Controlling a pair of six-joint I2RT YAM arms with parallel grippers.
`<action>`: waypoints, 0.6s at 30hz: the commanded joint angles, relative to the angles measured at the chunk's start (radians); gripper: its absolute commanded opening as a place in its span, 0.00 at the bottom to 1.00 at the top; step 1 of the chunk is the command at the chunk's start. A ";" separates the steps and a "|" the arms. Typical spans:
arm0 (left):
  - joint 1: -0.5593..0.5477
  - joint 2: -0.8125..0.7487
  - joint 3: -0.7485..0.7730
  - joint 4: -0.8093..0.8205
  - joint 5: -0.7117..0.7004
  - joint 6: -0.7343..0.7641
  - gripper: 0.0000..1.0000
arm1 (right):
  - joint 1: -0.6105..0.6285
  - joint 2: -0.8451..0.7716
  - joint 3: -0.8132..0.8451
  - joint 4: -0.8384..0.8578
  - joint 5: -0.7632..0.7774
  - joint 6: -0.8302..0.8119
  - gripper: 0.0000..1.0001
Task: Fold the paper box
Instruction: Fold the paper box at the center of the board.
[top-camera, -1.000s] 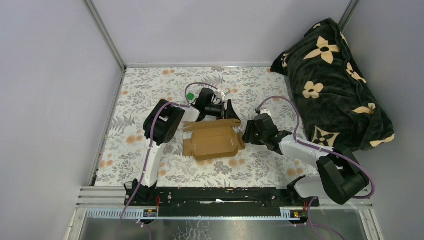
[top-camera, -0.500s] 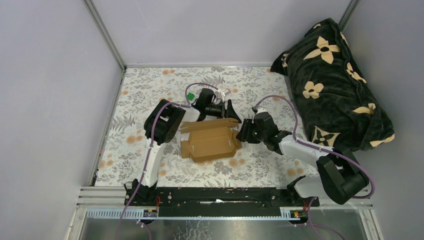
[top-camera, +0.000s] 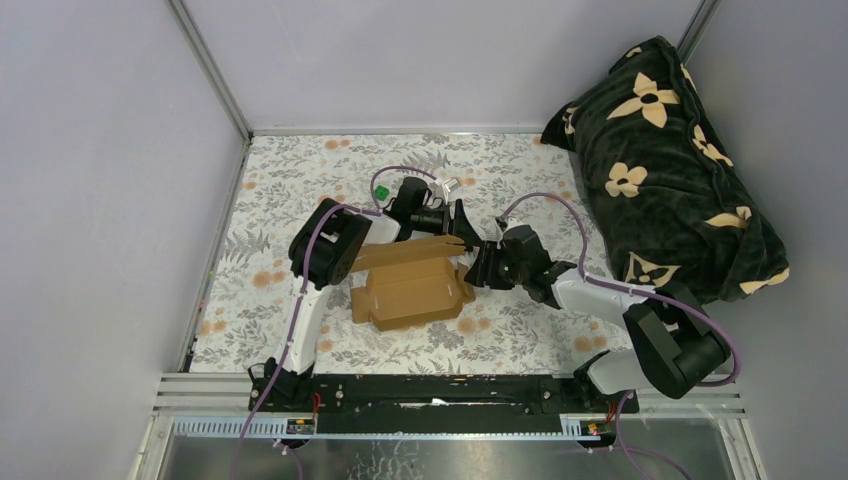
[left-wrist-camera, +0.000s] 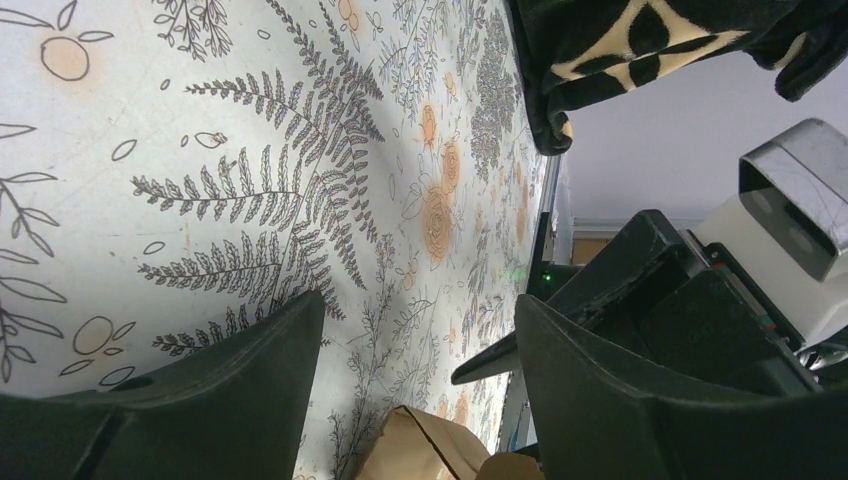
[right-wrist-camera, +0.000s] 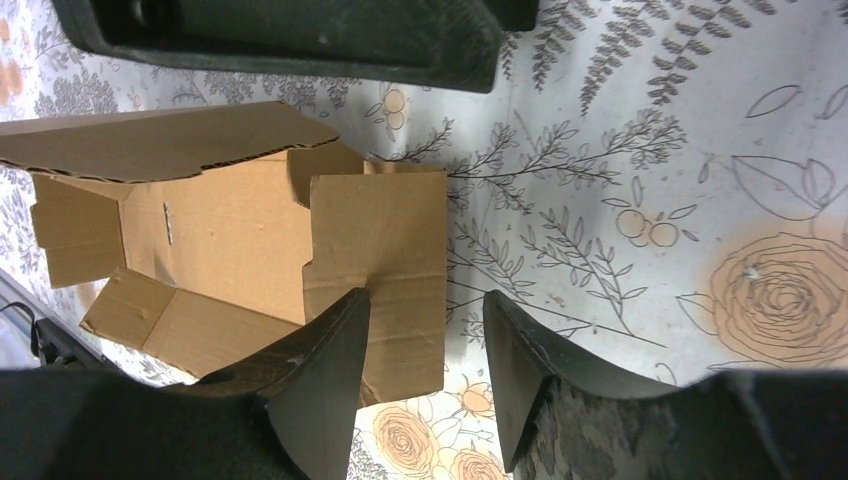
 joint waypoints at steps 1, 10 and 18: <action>0.001 0.036 -0.014 0.022 0.001 0.000 0.76 | 0.025 0.009 0.044 0.038 -0.022 0.006 0.53; 0.040 0.003 0.029 -0.048 -0.026 0.038 0.84 | 0.041 -0.147 0.079 -0.147 0.097 -0.092 0.54; 0.183 -0.044 0.095 -0.070 -0.107 -0.007 0.93 | 0.107 -0.237 0.150 -0.345 0.228 -0.186 0.56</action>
